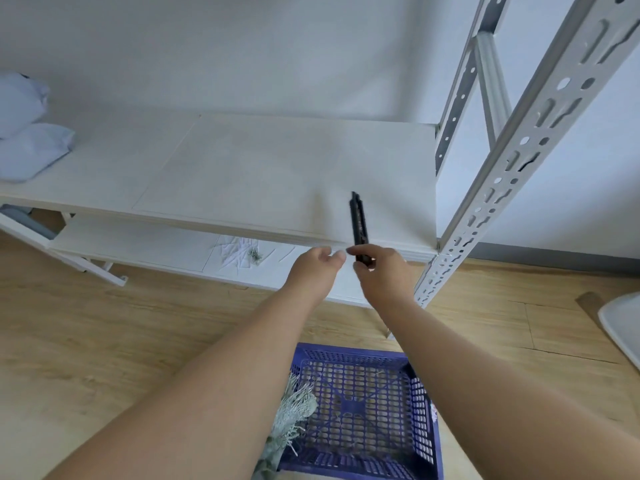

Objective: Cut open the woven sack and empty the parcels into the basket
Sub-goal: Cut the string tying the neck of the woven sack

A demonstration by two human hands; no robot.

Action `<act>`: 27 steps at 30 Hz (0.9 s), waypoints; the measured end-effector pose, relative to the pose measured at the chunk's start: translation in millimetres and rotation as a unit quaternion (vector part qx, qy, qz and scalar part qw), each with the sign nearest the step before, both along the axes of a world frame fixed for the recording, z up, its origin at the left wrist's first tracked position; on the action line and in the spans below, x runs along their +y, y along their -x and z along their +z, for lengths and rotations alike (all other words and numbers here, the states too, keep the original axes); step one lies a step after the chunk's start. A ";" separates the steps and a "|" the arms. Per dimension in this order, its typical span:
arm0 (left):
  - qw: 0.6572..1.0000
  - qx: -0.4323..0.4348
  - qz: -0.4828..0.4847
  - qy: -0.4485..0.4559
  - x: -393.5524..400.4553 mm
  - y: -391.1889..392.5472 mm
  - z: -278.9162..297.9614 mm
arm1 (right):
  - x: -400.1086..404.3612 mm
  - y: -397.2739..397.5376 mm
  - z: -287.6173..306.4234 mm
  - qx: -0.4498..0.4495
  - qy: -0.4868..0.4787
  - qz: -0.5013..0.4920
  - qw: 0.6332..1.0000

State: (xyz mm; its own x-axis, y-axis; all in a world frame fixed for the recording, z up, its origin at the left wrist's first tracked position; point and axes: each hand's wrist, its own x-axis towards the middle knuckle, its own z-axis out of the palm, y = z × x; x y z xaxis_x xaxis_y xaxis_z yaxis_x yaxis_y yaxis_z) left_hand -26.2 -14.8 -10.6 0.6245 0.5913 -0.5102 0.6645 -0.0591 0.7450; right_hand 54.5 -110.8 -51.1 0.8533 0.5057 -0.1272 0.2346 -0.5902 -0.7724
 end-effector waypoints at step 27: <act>0.962 -0.144 0.137 0.190 69.4 296.0 -33.0 | 32.2 305.3 2.4 0.371 -0.100 0.107 0.917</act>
